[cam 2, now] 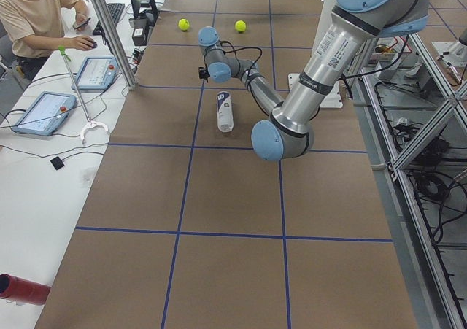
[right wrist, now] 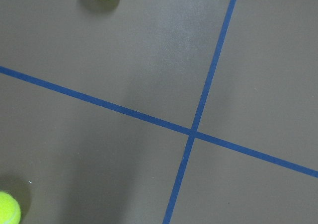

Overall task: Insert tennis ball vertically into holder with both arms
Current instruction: 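Close the left gripper around the can's open end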

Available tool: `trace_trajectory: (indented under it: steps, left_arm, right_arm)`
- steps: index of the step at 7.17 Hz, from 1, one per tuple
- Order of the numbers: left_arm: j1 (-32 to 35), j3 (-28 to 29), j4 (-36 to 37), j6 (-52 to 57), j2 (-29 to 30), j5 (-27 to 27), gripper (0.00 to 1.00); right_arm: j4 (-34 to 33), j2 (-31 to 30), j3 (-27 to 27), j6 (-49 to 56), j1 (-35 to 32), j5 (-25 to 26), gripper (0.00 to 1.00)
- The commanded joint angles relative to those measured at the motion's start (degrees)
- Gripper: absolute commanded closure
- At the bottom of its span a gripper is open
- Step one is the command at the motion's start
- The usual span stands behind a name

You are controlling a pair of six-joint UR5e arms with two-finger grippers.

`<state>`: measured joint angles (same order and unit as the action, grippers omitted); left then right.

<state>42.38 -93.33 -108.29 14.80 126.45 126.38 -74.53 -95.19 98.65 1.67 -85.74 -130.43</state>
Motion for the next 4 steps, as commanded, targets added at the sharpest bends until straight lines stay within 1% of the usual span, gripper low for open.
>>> trace_trajectory:
  steps: [1,2,3,4]
  left_arm:
    - [-2.1,-0.3,6.4,3.6,2.1,-4.3,0.01]
    - [-2.1,-0.3,7.3,6.7,2.1,-6.8,0.01]
    - [-3.3,-0.4,7.3,7.5,2.1,-10.7,0.01]
    - [-3.7,-0.4,7.3,7.5,2.0,-11.3,0.01]
  right_arm:
    - [0.0,-0.1,0.0,0.0,0.0,0.0,0.0]
    - [0.0,-0.2,0.0,0.0,0.0,0.0,0.0]
    - [0.0,-0.2,0.0,0.0,0.0,0.0,0.0]
    - [0.0,-0.2,-0.1,0.0,0.0,0.0,0.0]
